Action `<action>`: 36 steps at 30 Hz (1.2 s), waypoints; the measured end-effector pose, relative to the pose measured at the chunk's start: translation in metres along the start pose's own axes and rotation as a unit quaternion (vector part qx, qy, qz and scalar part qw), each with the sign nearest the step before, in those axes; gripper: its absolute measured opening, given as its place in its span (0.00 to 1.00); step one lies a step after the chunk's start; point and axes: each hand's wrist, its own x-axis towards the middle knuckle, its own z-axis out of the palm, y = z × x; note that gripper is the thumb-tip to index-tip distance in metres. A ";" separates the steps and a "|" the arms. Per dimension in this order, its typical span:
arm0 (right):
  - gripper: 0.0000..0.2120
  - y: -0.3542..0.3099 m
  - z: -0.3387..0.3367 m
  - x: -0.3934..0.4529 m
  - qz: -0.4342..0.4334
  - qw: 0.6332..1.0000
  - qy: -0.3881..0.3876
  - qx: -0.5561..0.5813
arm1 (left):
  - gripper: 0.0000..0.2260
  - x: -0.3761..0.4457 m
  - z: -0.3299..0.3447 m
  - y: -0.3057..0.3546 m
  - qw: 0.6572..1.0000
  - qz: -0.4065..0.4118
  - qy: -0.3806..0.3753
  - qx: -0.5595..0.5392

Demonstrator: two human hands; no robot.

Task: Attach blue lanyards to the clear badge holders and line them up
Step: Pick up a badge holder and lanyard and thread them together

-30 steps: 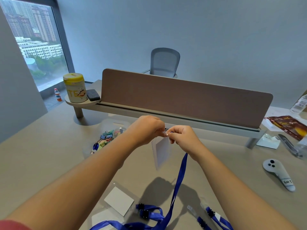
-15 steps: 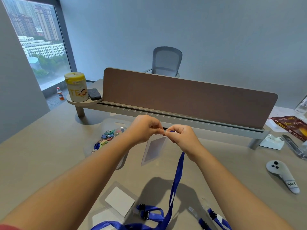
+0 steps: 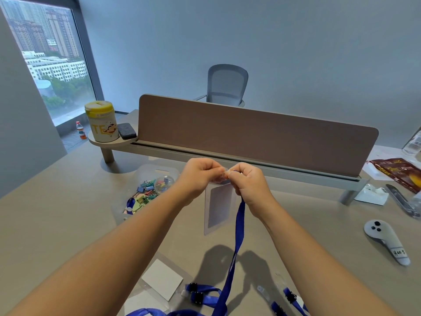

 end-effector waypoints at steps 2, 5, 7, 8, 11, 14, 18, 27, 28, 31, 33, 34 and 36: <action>0.13 0.000 0.000 -0.001 -0.008 1.000 0.002 0.001 | 0.08 0.000 -0.001 0.000 0.999 -0.009 -0.012 -0.052; 0.13 0.000 -0.002 -0.001 -0.015 1.000 0.000 -0.001 | 0.11 0.001 -0.002 0.000 0.995 -0.022 -0.031 -0.095; 0.13 0.000 -0.003 -0.001 -0.023 1.000 -0.005 0.002 | 0.12 0.001 -0.002 0.000 0.992 -0.031 -0.042 -0.119; 0.13 0.000 -0.004 -0.001 -0.028 1.000 -0.009 -0.001 | 0.12 0.001 -0.002 0.000 0.990 -0.036 -0.046 -0.127; 0.12 -0.001 -0.004 -0.002 -0.042 0.999 -0.014 -0.020 | 0.11 0.001 -0.003 -0.001 0.983 -0.059 -0.057 -0.162; 0.13 -0.003 -0.005 0.001 -0.029 0.999 -0.011 -0.010 | 0.11 0.001 -0.002 -0.002 0.979 -0.094 -0.053 -0.174; 0.12 -0.003 -0.009 0.006 0.058 0.991 -0.014 0.121 | 0.16 -0.001 0.000 0.000 0.966 -0.130 -0.049 -0.219; 0.13 -0.031 -0.027 0.020 0.086 0.964 -0.040 0.249 | 0.10 -0.005 0.007 -0.002 1.000 0.001 0.014 -0.004; 0.13 -0.034 -0.029 0.021 0.082 0.971 -0.033 0.223 | 0.08 -0.003 0.006 0.000 0.999 0.019 0.048 0.016; 0.11 -0.043 -0.039 0.021 0.058 0.994 -0.012 0.086 | 0.09 0.005 0.004 0.005 0.972 0.085 0.153 0.156; 0.11 -0.044 -0.045 0.021 0.041 0.999 0.001 0.027 | 0.09 0.003 0.002 0.011 0.931 0.146 0.198 0.269; 0.10 -0.044 -0.048 0.021 0.032 0.999 0.006 0.000 | 0.09 0.001 0.001 0.015 0.903 0.188 0.212 0.322; 0.11 -0.041 -0.051 0.023 0.004 0.998 0.018 -0.067 | 0.07 0.001 0.000 0.018 0.841 0.259 0.217 0.422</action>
